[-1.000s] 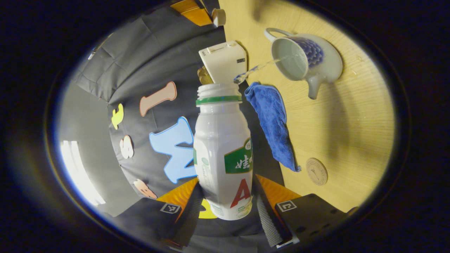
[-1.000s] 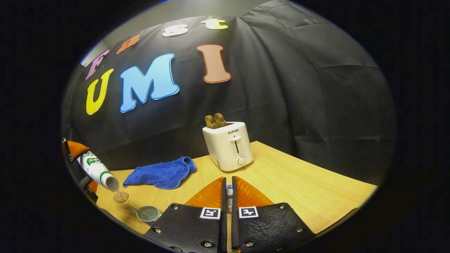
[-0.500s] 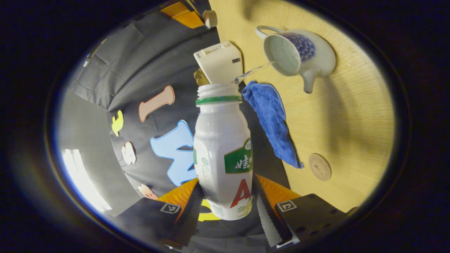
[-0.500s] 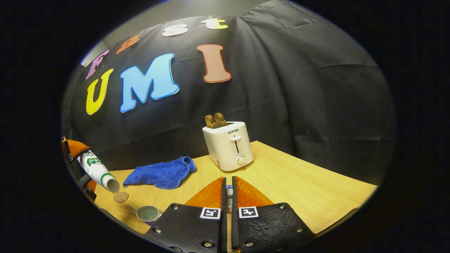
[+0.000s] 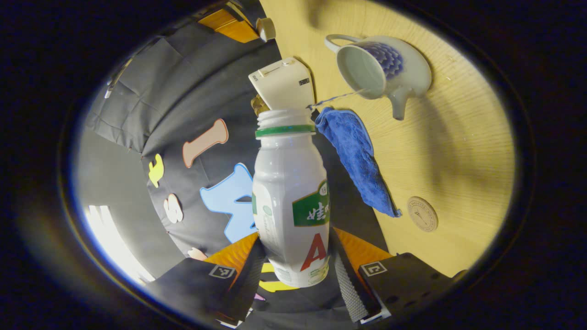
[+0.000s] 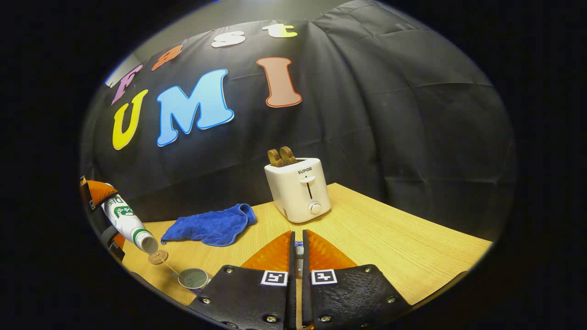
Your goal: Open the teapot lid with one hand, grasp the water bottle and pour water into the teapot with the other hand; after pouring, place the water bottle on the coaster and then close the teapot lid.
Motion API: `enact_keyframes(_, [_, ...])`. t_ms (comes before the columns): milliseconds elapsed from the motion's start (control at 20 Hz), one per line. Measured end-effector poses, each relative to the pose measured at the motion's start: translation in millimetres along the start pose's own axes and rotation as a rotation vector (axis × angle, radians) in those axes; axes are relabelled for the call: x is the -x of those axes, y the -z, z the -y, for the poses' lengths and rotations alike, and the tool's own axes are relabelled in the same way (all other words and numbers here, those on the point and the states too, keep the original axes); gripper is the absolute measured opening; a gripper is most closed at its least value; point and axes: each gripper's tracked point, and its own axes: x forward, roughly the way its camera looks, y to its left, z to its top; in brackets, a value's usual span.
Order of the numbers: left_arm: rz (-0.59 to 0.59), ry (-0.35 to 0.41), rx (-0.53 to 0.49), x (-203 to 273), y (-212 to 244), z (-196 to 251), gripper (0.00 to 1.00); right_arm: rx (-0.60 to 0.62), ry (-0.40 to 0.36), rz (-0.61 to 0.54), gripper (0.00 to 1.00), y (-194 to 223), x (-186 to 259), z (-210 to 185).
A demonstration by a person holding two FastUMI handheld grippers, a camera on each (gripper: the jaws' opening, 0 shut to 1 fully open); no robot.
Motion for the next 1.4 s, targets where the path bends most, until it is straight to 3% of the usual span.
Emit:
enact_keyframes(50, [0.002, -0.001, -0.006, -1.1, -1.7, -1.2, 0.84, -0.001, -0.001, 0.0, 0.05, -0.5, 0.1, 0.1])
enact_keyframes(100, [0.004, -0.002, -0.009, -1.7, -2.9, -1.1, 0.91, -0.002, -0.002, 0.0, 0.05, 0.1, -0.2, -0.4])
enact_keyframes(150, [0.003, 0.0, -0.013, -2.5, -4.5, -1.4, 0.91, -0.002, -0.002, 0.0, 0.05, -0.2, -0.6, -0.4])
enact_keyframes(200, [0.003, 0.001, -0.014, -3.1, -4.8, -1.7, 0.84, -0.003, -0.003, 0.0, 0.05, -0.4, -0.1, -0.2])
enact_keyframes(250, [0.004, 0.001, -0.014, -3.1, -5.6, -1.7, 0.91, -0.004, -0.004, 0.0, 0.05, -0.7, 0.2, -0.3])
enact_keyframes(350, [0.004, -0.002, -0.019, -4.5, -7.3, -1.9, 0.91, -0.004, -0.006, 0.0, 0.05, -0.4, 1.0, -0.6])
enact_keyframes(400, [0.004, -0.003, -0.024, -3.8, -6.9, -2.2, 0.84, -0.004, -0.006, -0.001, 0.05, -0.3, 0.2, -0.9])
enact_keyframes(600, [0.011, 0.005, 0.002, -2.7, -8.0, -1.5, 0.84, -0.006, -0.007, 0.003, 0.05, -1.5, 0.7, -0.2])
enact_keyframes(650, [0.011, 0.021, 0.03, -3.2, -8.3, 1.8, 0.91, -0.008, -0.007, 0.002, 0.05, -1.3, 0.6, 0.3])
enact_keyframes(900, [0.019, 0.117, 0.27, 0.6, -9.2, 20.2, 0.92, -0.013, -0.023, -0.005, 0.05, 0.4, -0.2, -3.8])
enact_keyframes(1400, [0.029, 0.309, 0.871, 30.1, -9.8, 47.8, 0.92, -0.032, -0.112, -0.007, 0.05, 1.7, 1.1, -24.7])
